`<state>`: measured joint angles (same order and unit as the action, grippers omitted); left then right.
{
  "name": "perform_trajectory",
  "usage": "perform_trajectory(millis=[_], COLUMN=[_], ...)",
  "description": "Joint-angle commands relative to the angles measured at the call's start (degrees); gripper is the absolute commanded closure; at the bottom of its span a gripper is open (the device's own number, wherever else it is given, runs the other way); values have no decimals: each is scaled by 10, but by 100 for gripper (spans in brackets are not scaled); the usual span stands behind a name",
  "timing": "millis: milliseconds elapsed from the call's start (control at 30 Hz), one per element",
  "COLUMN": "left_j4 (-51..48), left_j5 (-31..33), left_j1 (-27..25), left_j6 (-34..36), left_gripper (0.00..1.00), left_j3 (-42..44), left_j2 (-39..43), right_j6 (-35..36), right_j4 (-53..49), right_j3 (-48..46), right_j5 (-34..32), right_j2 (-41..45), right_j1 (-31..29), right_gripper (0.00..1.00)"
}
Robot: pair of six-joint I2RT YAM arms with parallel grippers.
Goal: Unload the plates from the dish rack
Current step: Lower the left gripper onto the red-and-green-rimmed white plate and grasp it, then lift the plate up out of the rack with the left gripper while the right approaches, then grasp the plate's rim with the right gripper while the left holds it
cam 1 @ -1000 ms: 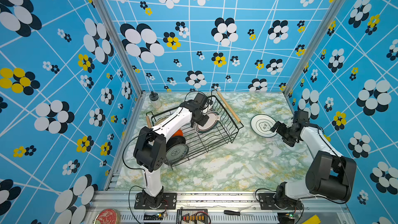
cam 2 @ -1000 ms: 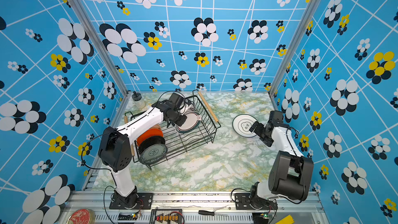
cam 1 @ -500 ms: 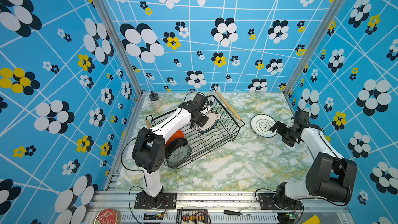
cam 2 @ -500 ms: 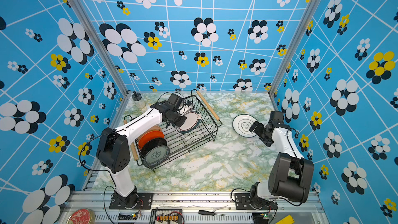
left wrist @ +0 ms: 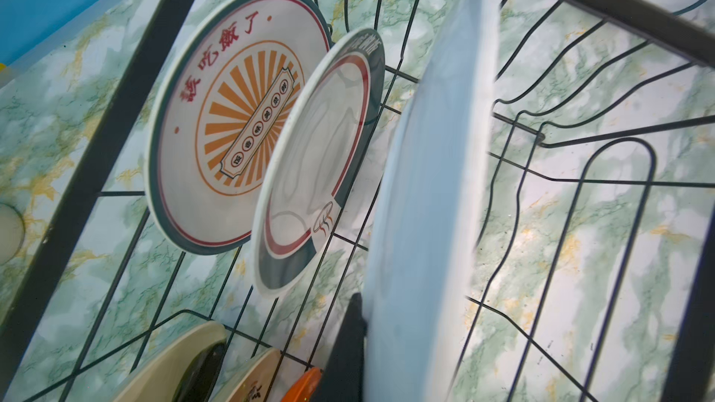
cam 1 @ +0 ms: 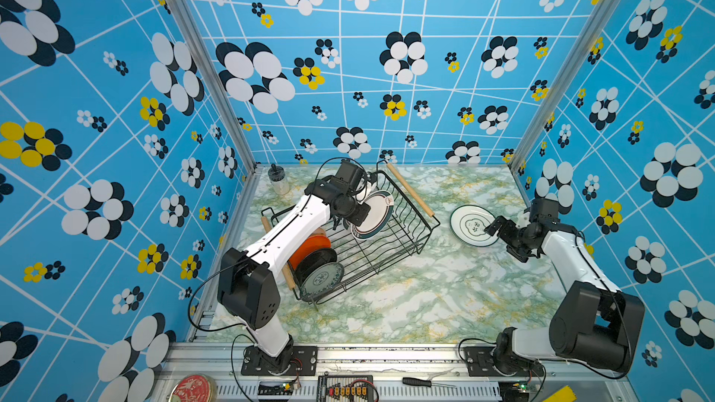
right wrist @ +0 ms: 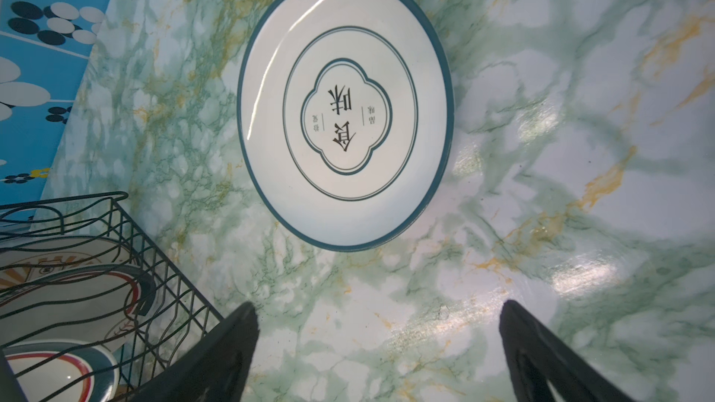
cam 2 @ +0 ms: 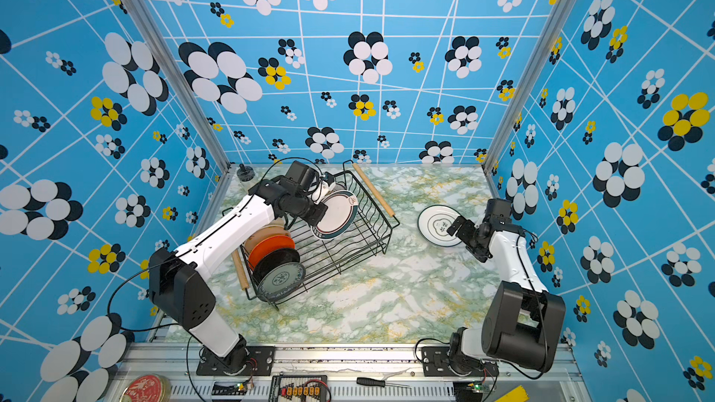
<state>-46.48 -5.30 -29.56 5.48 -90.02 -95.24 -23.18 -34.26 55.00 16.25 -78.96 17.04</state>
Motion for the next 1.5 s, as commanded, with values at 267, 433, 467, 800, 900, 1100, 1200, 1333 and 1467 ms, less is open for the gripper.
perform_trajectory(millis=[267,433,467,800,900,1100,1200,1333,1467], left_j4=[-23,16,31,261,306,379,416,474,488], left_j5=[-109,-130,-142,-210,-217,-241,-251,-275,-281], left_j1=[-19,-18,-19,-43,-48,-50,-50,-51,-55], left_j6=[-193,-303,-329,-563,-604,-657,-682,-712,-718], left_gripper=[100,100,100,100,100,100,100,100,100], left_j3=[-58,-40,-32,87,108,139,156,172,176], left_j2=[96,102,103,134,138,150,150,140,129], right_j6=[-41,-120,-139,-286,-307,-329,-337,-354,-377], right_j4=[-38,10,25,179,206,252,265,293,337], right_j3=[57,59,57,29,28,23,23,15,-1], right_j5=[96,181,190,181,163,151,147,153,166], right_j2=[102,144,154,185,174,145,135,129,130], right_j1=[4,-24,-36,-208,-254,-303,-318,-326,-327], right_gripper=[1,1,1,1,1,7,11,19,33])
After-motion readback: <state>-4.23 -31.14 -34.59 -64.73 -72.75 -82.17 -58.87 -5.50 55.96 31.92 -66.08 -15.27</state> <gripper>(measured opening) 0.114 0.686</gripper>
